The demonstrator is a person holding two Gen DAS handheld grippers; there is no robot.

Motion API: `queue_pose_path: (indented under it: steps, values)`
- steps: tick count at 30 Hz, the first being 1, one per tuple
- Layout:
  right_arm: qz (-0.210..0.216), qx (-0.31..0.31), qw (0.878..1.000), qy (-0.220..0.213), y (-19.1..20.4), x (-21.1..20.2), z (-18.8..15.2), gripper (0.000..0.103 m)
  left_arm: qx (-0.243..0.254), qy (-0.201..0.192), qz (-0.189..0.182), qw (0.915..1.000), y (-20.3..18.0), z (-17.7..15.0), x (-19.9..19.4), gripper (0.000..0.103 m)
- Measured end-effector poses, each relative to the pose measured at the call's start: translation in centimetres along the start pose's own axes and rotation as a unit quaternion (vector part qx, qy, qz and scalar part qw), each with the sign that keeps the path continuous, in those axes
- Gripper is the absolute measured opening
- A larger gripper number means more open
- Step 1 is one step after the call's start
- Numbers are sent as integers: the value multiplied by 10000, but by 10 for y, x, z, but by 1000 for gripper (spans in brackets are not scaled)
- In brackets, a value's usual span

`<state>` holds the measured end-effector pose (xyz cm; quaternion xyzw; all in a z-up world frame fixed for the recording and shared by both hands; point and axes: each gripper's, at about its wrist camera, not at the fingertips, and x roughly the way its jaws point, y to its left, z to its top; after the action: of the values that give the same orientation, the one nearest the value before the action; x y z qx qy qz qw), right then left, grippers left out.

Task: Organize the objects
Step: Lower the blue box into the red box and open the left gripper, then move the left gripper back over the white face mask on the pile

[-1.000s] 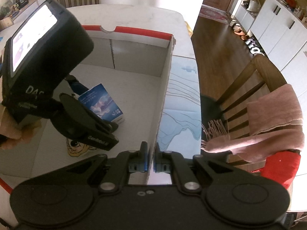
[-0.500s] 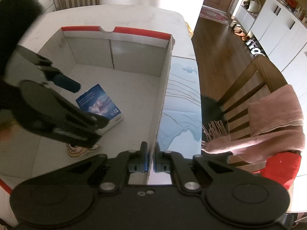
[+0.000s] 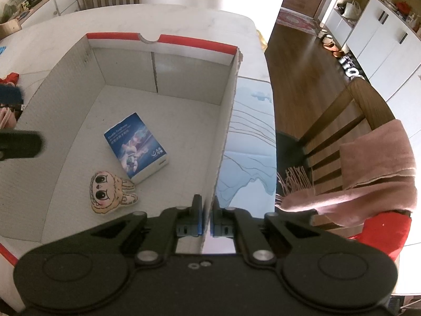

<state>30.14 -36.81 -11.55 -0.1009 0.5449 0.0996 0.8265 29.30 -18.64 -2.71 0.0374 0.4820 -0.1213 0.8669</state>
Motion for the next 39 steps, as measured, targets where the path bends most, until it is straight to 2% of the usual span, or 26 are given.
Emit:
queue_pose_path:
  steps: [5,8,14,19,24,30,36,39]
  values:
    - [-23,63,10000,36,0,0,1,4,-253,-130,127,9995,19,-27,-16,77]
    - [-65,49,9999,60,1,0,2,4,-511,-171,48,9985,36,-45,-28,81]
    - [-93,100,9999,105,1,0,3,4,-780,-107,163,9968,67,-79,-41,82]
    - [-128,97,9998,128,2,0,3,4,-1043,-84,317,9940,97,-107,-45,97]
    - [-157,112,9997,140,4,0,3,5,-1384,-112,479,9892,131,-133,-47,103]
    - [-201,116,9996,155,7,-1,3,5,-1617,-14,851,9832,173,-152,-46,103]
    - [-255,78,9995,171,9,-1,3,5,-1750,213,778,9813,205,-168,-33,103]
    - [-269,74,9994,179,9,-1,3,6,-1675,307,871,9815,212,-172,-25,102]
